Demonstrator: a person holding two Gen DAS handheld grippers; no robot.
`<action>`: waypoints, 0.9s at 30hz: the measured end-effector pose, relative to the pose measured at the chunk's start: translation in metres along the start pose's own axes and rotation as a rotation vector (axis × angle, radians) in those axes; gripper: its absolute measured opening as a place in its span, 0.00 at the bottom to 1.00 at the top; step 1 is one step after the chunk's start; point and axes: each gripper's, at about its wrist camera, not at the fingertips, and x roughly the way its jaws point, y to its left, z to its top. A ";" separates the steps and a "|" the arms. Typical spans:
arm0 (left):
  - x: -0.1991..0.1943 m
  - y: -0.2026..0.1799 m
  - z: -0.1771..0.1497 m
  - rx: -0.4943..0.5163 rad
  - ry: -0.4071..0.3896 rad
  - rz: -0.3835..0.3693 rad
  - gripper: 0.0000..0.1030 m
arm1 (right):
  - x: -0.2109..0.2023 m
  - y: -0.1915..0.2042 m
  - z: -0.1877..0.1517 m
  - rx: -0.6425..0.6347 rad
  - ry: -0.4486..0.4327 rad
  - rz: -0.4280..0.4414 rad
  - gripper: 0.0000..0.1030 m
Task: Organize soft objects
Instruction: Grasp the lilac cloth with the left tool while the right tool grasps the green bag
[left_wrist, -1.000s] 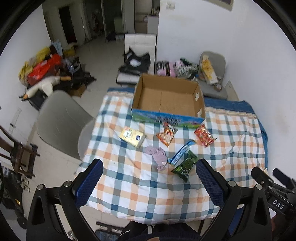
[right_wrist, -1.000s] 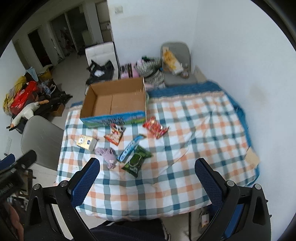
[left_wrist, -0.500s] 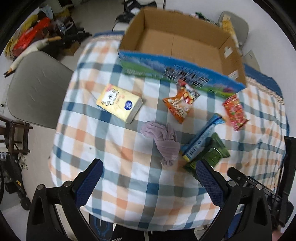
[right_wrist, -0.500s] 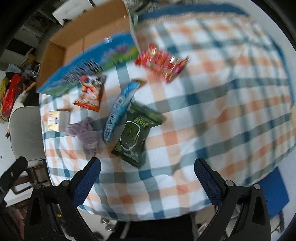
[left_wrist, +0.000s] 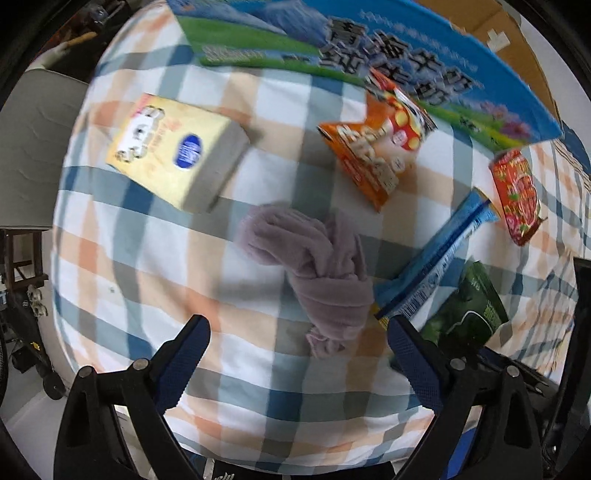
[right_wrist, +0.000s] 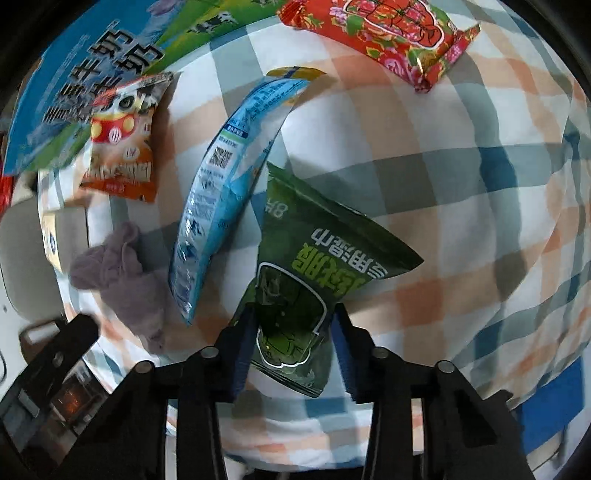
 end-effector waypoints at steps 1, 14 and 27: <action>0.004 -0.002 0.002 0.005 0.008 -0.007 0.95 | -0.001 0.000 -0.001 -0.025 0.014 -0.021 0.39; 0.056 -0.013 0.029 0.021 0.050 -0.019 0.43 | 0.031 0.001 0.013 -0.061 0.028 -0.069 0.47; 0.023 -0.032 -0.020 0.038 -0.058 -0.057 0.42 | 0.018 -0.031 -0.001 -0.106 0.009 0.028 0.37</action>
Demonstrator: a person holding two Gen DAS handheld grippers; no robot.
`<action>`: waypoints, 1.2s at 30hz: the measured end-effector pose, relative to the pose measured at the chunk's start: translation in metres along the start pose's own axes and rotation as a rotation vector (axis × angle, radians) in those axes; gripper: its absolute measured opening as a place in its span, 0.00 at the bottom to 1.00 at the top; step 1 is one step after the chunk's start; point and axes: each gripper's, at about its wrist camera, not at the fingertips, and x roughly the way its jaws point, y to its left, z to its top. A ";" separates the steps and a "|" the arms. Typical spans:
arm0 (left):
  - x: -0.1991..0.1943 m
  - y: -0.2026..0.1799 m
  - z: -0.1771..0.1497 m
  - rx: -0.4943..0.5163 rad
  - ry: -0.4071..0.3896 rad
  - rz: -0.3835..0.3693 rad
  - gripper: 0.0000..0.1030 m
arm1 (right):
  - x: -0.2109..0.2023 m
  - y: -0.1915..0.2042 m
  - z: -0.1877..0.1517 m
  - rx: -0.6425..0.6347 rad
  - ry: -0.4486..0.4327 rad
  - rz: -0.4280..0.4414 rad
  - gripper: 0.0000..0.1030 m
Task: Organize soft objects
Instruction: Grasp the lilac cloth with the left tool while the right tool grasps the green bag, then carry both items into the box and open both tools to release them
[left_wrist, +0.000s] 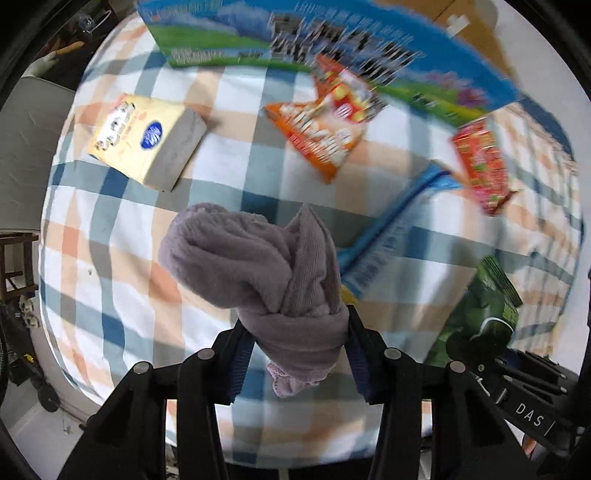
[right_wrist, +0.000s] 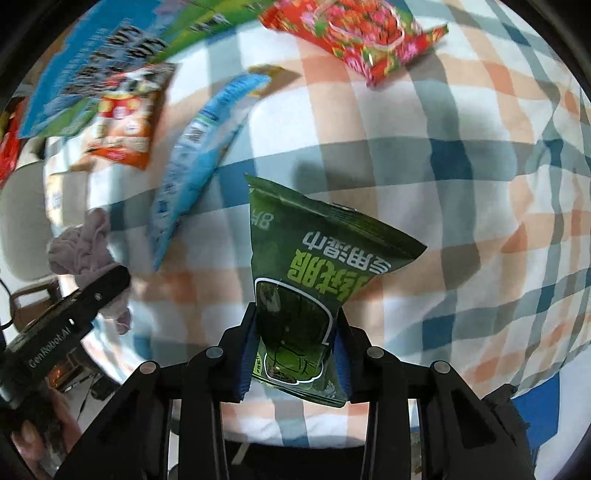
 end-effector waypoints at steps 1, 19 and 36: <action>-0.009 -0.003 0.000 0.004 -0.014 -0.017 0.42 | -0.008 -0.001 -0.002 -0.013 -0.005 0.015 0.37; -0.137 -0.027 0.200 0.087 -0.158 -0.175 0.42 | -0.203 0.071 0.132 -0.213 -0.292 0.096 0.37; -0.002 -0.047 0.363 0.062 0.104 -0.272 0.42 | -0.117 0.110 0.358 -0.206 -0.137 -0.048 0.37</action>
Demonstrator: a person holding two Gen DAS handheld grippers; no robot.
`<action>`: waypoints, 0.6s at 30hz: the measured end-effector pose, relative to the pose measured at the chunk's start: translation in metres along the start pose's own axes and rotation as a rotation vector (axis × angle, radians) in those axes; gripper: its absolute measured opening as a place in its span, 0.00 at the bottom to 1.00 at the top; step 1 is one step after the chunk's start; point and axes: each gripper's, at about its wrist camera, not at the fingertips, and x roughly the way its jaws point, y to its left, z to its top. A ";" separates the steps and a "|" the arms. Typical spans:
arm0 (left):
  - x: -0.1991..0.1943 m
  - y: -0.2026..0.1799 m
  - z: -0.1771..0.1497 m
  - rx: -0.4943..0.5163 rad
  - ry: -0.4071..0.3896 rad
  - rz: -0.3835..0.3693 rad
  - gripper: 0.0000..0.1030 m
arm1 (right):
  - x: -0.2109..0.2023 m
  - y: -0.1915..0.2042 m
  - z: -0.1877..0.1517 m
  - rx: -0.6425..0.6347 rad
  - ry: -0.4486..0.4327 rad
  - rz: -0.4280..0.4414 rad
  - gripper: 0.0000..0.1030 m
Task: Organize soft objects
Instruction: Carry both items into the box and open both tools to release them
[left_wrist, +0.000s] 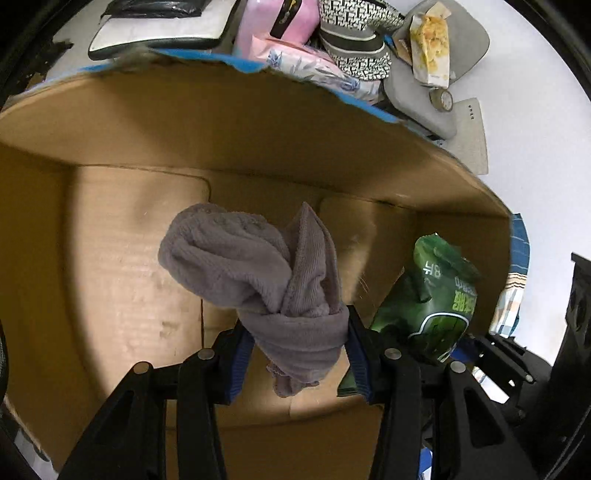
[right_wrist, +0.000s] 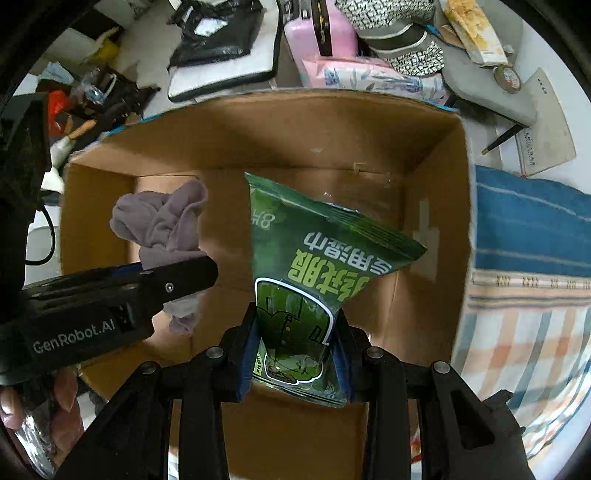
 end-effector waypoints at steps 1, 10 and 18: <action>0.002 0.001 0.001 0.002 0.003 -0.001 0.42 | 0.000 0.000 -0.002 -0.004 0.004 -0.008 0.37; 0.013 0.006 0.007 -0.016 0.026 0.008 0.46 | 0.020 0.005 0.024 -0.052 0.057 -0.090 0.38; -0.010 0.006 -0.013 -0.006 -0.031 0.068 0.85 | 0.016 0.009 0.019 -0.058 0.055 -0.098 0.49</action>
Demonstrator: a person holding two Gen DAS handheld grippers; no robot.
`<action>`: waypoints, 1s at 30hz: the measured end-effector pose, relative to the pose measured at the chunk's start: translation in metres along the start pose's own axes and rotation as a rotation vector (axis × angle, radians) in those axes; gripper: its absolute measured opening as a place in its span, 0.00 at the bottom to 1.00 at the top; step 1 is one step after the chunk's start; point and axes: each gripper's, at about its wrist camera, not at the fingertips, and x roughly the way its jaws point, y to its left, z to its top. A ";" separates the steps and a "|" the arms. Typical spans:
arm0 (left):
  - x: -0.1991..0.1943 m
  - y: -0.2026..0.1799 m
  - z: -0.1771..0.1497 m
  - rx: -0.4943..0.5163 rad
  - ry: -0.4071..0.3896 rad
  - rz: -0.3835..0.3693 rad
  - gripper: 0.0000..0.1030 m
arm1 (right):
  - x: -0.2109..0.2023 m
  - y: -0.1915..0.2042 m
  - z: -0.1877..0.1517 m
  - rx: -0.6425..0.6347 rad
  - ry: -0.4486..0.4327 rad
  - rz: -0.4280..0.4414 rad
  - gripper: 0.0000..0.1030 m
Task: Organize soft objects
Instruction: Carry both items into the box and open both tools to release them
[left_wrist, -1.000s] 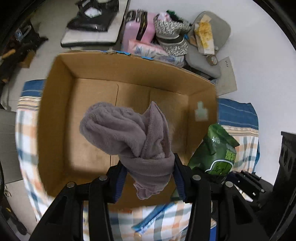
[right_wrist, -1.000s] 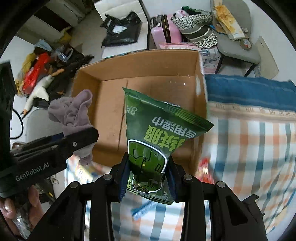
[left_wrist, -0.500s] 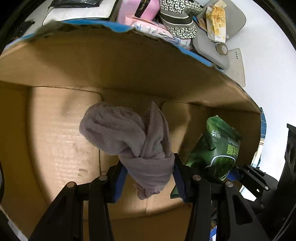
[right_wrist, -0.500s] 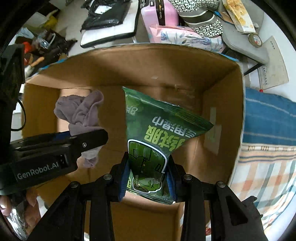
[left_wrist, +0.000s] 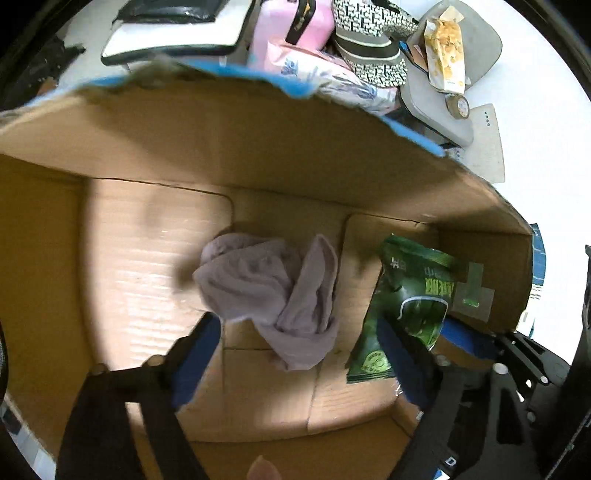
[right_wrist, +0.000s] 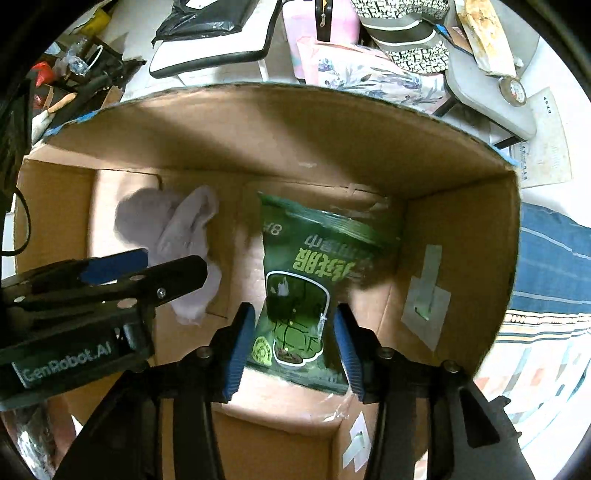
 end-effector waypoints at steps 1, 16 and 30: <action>-0.004 0.001 -0.004 0.001 -0.010 0.009 0.85 | -0.002 0.001 -0.002 0.001 -0.003 0.002 0.51; -0.076 0.027 -0.089 0.080 -0.274 0.185 0.98 | -0.051 0.015 -0.090 0.096 -0.171 -0.082 1.00; -0.141 0.020 -0.185 0.146 -0.471 0.245 0.98 | -0.123 0.049 -0.191 0.181 -0.394 -0.148 1.00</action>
